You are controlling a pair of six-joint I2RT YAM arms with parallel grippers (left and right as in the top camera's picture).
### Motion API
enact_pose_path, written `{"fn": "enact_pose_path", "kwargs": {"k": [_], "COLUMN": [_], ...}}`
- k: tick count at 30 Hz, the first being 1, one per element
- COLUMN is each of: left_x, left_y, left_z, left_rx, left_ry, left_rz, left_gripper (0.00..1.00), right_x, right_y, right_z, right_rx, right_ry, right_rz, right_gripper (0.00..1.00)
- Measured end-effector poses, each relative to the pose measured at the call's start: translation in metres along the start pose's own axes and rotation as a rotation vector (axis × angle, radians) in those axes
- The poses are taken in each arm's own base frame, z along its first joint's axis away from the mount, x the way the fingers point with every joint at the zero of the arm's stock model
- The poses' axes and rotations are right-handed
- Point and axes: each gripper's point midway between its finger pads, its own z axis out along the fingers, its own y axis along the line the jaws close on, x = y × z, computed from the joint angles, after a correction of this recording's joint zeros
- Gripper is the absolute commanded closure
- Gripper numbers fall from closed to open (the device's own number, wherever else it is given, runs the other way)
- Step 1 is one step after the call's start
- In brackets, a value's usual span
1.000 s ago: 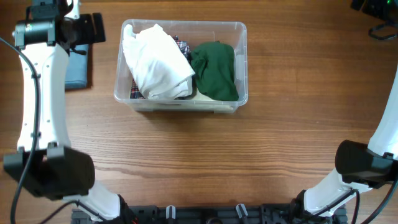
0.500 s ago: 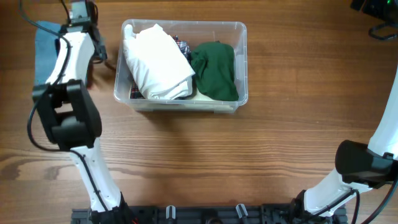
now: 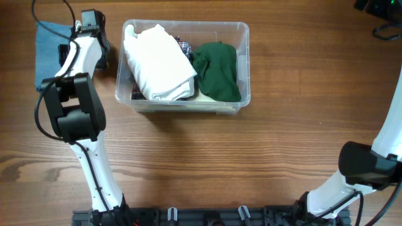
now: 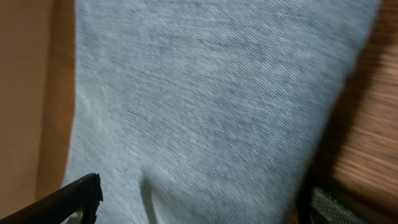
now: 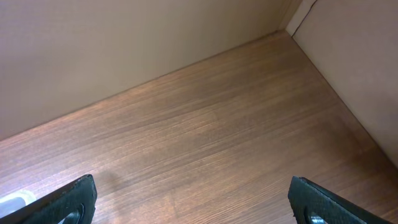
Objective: Pack container
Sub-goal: 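Move the left gripper to the blue denim and grasp its edge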
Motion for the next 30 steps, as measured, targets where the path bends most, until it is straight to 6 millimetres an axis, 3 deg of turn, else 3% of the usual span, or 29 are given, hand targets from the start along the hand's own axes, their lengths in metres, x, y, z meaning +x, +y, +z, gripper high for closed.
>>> {"fn": "enact_pose_path", "kwargs": {"k": [7, 9, 11, 12, 13, 15, 20, 30], "left_x": [-0.001, -0.001, 0.001, 0.003, 0.005, 0.012, 0.021, 0.022], "left_y": [0.014, 0.023, 0.033, 0.036, 0.041, 0.044, 0.046, 0.047], "left_z": [0.014, 0.022, 0.031, 0.035, 0.040, 0.049, 0.060, 0.059], "left_rx": [-0.093, -0.125, -0.157, -0.168, -0.188, -0.201, -0.242, -0.253], "left_ry": [0.006, 0.014, 0.023, 0.030, 0.038, 0.060, 0.086, 0.086], "left_rz": [-0.015, -0.029, -0.047, -0.047, -0.060, -0.055, -0.020, -0.037], "left_gripper": [0.01, 0.05, 0.23, 0.40, 0.49, 0.66, 0.96, 0.96], "right_x": [0.000, 0.000, 0.000, 0.000, 0.000, 0.000, 0.000, 0.000], "right_y": [0.000, 0.000, 0.000, 0.000, 0.000, 0.000, 0.000, 0.000], "right_z": [0.000, 0.000, 0.000, 0.000, 0.000, 0.000, 0.000, 0.000], "right_rx": [0.000, 0.000, 0.000, 0.000, 0.000, 0.000, 0.000, 0.000], "right_ry": [0.000, 0.000, 0.000, 0.000, 0.000, 0.000, 0.000, 0.000], "right_rz": [0.000, 0.000, 0.000, 0.000, 0.000, 0.000, 0.000, 0.000], "right_gripper": [0.00, 0.00, 0.00, 0.00, 0.00, 0.00, 0.00, 0.00]}}
